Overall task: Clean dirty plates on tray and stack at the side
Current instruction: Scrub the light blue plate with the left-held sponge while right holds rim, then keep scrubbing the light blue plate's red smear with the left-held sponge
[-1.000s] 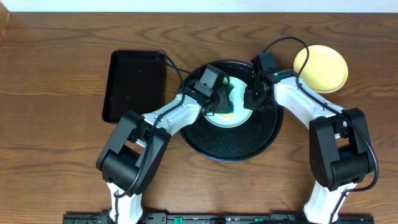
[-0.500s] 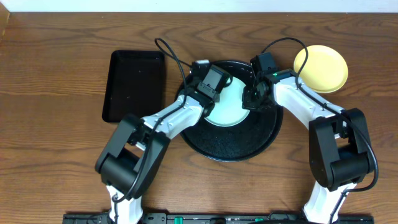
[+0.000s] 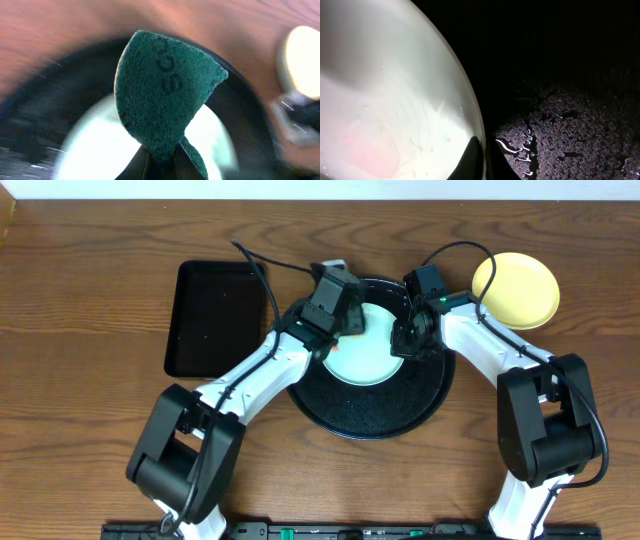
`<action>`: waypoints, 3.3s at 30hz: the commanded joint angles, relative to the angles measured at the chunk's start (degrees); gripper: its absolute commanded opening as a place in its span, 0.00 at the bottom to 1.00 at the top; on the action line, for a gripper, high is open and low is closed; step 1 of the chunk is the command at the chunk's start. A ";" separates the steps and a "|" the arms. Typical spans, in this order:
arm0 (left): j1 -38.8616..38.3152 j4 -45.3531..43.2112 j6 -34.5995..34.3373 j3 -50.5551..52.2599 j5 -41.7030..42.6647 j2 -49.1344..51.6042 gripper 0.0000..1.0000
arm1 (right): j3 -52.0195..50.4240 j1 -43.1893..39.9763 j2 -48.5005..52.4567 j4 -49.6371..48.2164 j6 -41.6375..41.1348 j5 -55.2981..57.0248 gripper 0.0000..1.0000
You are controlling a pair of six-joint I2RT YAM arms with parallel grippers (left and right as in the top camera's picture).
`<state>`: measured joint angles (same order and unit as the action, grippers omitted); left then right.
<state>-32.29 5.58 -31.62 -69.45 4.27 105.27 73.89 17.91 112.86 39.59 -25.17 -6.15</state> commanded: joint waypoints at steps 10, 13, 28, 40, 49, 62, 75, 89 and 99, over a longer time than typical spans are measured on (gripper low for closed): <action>-0.35 5.55 -0.20 0.79 -0.09 8.28 0.08 | 0.13 0.13 0.00 0.31 0.42 1.62 0.01; -0.33 8.17 1.03 0.79 -9.99 8.44 0.08 | 0.13 0.13 0.00 0.26 0.42 1.64 0.01; -0.13 2.93 14.05 0.15 -40.22 7.98 0.08 | 0.13 0.13 0.00 0.48 0.42 1.62 0.01; 0.37 -0.98 13.57 -0.81 -18.36 -1.88 0.08 | 0.13 0.13 0.00 0.90 0.39 1.64 0.01; -0.20 0.79 4.50 0.46 17.31 1.55 0.08 | 0.13 0.13 0.00 0.37 0.39 1.62 0.01; 2.34 3.96 4.52 0.76 5.88 11.26 0.08 | 0.13 0.13 0.00 0.31 0.39 1.62 0.01; 5.95 4.28 5.40 0.76 -21.14 11.26 0.08 | 0.13 0.13 0.00 0.37 0.42 1.64 0.01; 10.95 1.38 6.47 0.04 -24.87 9.57 0.08 | 0.13 0.13 0.00 1.92 0.59 2.93 0.01; 11.02 1.81 6.43 0.04 -17.88 -3.45 0.08 | 0.13 0.13 0.00 1.79 0.59 2.93 0.01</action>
<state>-22.59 7.44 -25.65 -69.71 -11.57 106.72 75.05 18.52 112.75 40.21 -25.17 -8.40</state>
